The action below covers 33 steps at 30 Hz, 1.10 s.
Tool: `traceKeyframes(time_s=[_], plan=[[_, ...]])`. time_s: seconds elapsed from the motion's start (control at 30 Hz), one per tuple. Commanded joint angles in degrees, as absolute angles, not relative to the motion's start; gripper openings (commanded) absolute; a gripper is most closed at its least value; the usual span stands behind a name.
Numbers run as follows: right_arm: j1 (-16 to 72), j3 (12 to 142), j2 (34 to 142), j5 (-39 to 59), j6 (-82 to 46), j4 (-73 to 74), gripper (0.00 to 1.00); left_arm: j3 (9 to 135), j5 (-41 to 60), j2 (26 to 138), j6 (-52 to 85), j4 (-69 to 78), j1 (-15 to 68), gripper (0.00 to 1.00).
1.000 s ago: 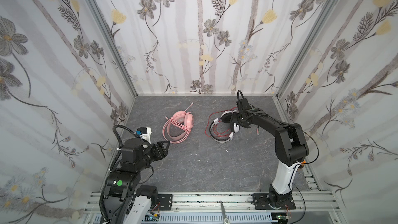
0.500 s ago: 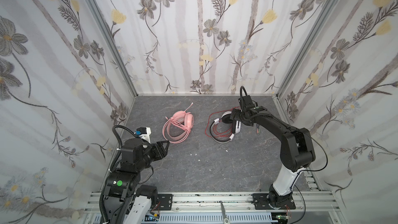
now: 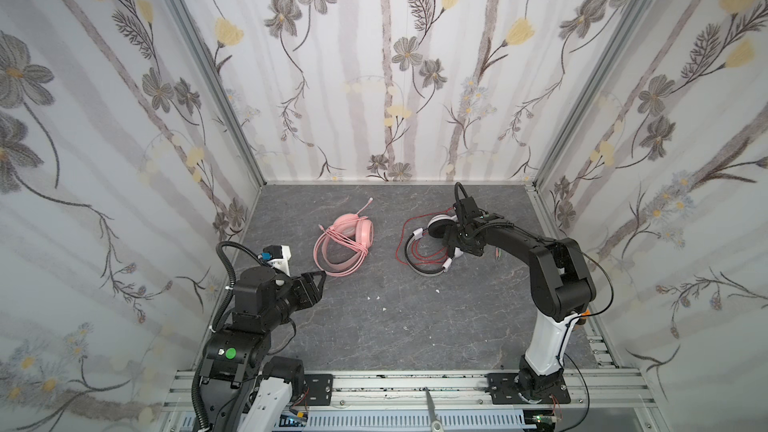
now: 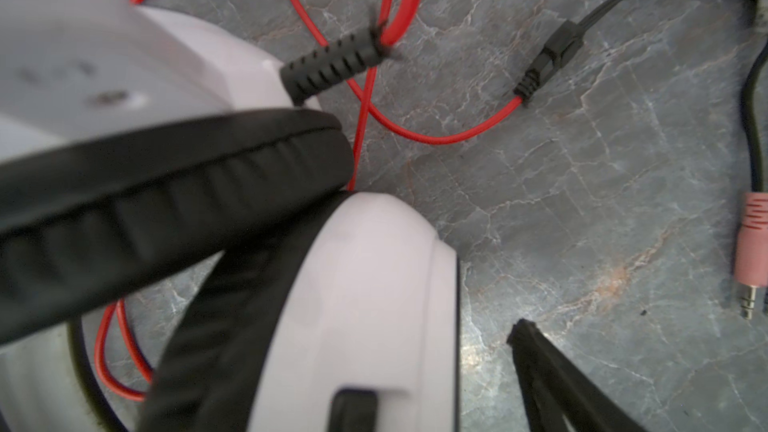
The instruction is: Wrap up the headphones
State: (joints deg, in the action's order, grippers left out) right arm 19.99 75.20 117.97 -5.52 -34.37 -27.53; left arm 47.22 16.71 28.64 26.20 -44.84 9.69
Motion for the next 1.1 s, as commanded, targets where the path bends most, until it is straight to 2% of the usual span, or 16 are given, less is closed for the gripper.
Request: traceKeyframes(time_s=[0.0, 0.2, 0.27, 0.47, 0.5, 0.67, 0.83, 0.9, 0.97, 1.07], plan=[[20.0, 75.1, 117.8, -5.4, -34.1, -25.2, 0.66, 47.0, 16.7, 28.6, 26.1, -44.2, 9.7, 0.59], [20.0, 74.9, 115.7, -5.7, -34.4, -25.1, 0.63, 47.0, 16.8, 28.7, 26.1, -44.3, 9.7, 0.59], [20.0, 74.9, 115.0, -6.0, -34.4, -25.3, 0.55, 47.0, 16.7, 28.8, 26.2, -44.2, 9.7, 0.59], [20.1, 74.6, 112.8, -6.1, -34.1, -25.5, 0.53, 46.9, 16.3, 29.2, 26.5, -44.1, 9.7, 0.59], [20.1, 74.5, 112.5, -5.9, -34.0, -25.2, 0.48, 47.0, 16.5, 29.4, 26.5, -44.3, 9.7, 0.59], [20.2, 72.4, 110.4, -4.9, -34.1, -22.8, 0.44, 47.3, 17.3, 31.4, 26.3, -44.3, 9.9, 0.58], [20.1, 72.2, 108.8, -4.1, -33.6, -22.9, 0.34, 47.3, 16.7, 31.3, 27.3, -43.9, 11.0, 0.56], [20.1, 72.0, 107.3, -4.4, -33.3, -23.0, 0.34, 47.2, 14.4, 31.3, 29.3, -43.5, 12.5, 0.55], [20.1, 71.5, 105.7, -4.5, -33.2, -23.0, 0.33, 45.6, 14.2, 31.7, 32.4, -39.9, 15.0, 0.49], [20.1, 70.0, 102.8, -3.6, -33.5, -22.3, 0.33, 43.0, 9.1, 35.5, 37.0, -32.3, 23.2, 0.51]])
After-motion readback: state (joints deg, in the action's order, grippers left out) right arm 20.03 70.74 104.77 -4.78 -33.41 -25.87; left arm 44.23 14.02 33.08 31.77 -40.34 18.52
